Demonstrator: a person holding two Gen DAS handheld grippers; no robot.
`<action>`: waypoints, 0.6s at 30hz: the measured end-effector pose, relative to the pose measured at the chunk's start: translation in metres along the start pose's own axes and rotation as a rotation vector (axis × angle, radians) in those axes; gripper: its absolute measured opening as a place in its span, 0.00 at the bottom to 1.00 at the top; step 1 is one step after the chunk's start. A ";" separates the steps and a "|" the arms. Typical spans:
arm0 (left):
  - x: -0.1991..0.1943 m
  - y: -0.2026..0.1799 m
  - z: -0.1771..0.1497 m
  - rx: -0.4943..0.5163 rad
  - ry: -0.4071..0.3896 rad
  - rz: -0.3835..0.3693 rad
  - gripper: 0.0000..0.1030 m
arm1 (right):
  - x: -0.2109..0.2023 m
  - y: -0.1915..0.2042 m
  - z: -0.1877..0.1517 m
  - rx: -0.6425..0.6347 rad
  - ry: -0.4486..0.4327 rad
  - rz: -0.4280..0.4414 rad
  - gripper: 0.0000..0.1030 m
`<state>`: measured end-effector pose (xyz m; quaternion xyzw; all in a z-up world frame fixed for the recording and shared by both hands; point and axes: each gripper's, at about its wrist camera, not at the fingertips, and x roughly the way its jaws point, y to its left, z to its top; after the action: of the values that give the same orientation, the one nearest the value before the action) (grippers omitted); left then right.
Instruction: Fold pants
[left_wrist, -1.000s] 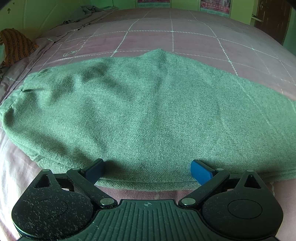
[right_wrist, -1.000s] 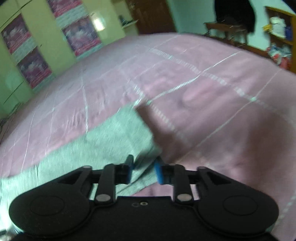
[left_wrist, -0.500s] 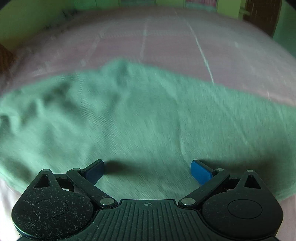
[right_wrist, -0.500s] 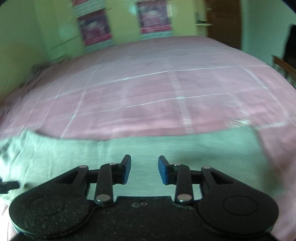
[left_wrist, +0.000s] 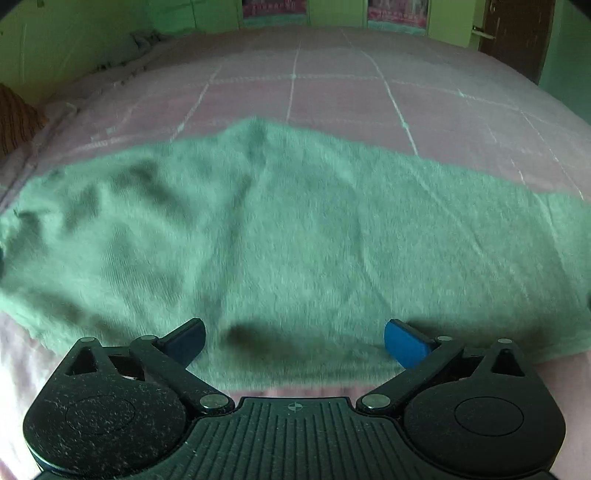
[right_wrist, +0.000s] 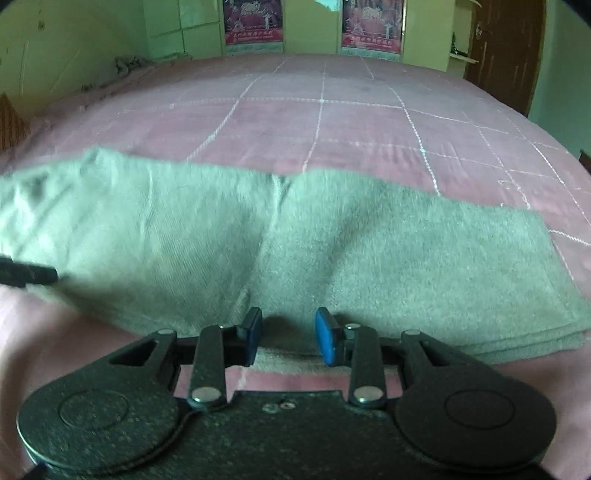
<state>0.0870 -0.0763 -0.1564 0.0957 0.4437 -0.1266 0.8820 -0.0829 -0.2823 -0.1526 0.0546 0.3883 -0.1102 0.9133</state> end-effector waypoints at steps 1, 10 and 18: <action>0.001 -0.001 0.004 -0.001 -0.004 -0.004 1.00 | 0.000 -0.001 0.006 0.017 -0.018 0.008 0.30; 0.016 -0.016 0.056 0.007 -0.056 -0.005 1.00 | 0.026 0.040 0.071 -0.049 -0.081 0.034 0.38; 0.075 -0.011 0.079 0.014 0.017 0.042 1.00 | 0.068 0.071 0.095 -0.086 -0.064 0.055 0.39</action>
<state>0.1859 -0.1195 -0.1710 0.1124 0.4483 -0.1104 0.8799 0.0460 -0.2420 -0.1350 0.0222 0.3616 -0.0699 0.9294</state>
